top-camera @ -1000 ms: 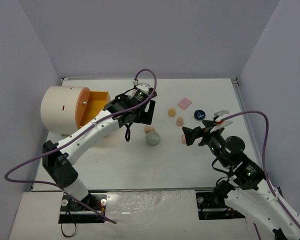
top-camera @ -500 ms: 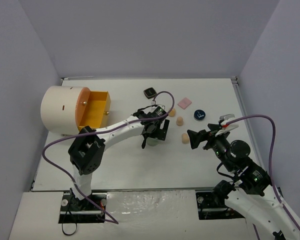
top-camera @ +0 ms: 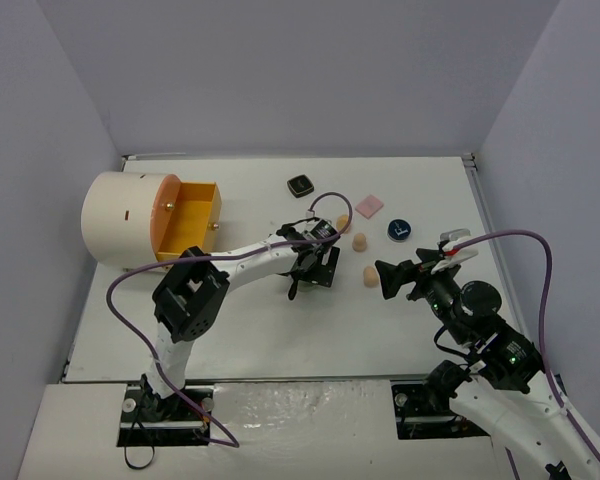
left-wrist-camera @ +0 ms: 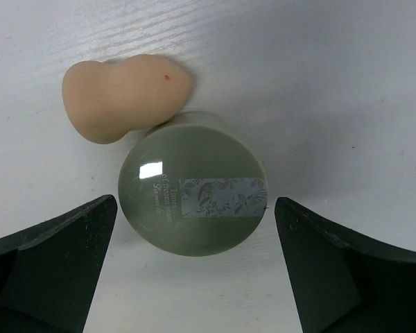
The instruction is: Organize the makeup
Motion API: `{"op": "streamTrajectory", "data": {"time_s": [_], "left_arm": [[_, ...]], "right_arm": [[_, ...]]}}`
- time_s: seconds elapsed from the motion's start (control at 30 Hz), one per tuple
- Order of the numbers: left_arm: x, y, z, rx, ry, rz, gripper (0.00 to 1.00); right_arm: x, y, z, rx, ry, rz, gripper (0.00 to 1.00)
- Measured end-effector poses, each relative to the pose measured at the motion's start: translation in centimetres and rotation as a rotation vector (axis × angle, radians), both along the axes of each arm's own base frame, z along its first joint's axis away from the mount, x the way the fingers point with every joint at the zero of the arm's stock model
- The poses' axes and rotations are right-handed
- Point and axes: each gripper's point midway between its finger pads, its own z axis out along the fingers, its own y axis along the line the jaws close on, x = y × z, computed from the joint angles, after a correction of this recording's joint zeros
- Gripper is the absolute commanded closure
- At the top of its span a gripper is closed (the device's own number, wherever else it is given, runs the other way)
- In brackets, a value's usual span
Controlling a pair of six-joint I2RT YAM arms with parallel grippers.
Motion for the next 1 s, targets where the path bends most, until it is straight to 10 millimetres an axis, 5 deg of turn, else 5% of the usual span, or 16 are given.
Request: {"op": "streamTrajectory", "data": {"time_s": [0.13,0.5,0.7,0.87,1.0], "left_arm": [[0.1,-0.3,-0.2,-0.009,0.002,-0.002,0.12],[0.2,-0.2,-0.4,-0.015,-0.003,0.02,0.61],[-0.8,1.1,0.3,-0.005,-0.001,0.027,0.66],[-1.7,2.3,4.9,-0.045,-0.042,0.025,0.68],[-1.6,3.3,11.4,-0.103,-0.139,0.02,0.68]], "right_arm": [[0.0,-0.1,-0.1,0.001,0.003,-0.004,0.0],[0.0,-0.1,-0.1,0.004,0.004,-0.008,0.0],[0.1,-0.2,-0.1,0.003,0.004,-0.013,0.0],[0.1,-0.2,-0.1,0.003,0.006,-0.014,0.0],[0.1,-0.2,-0.2,0.002,0.008,-0.015,0.0]]}}
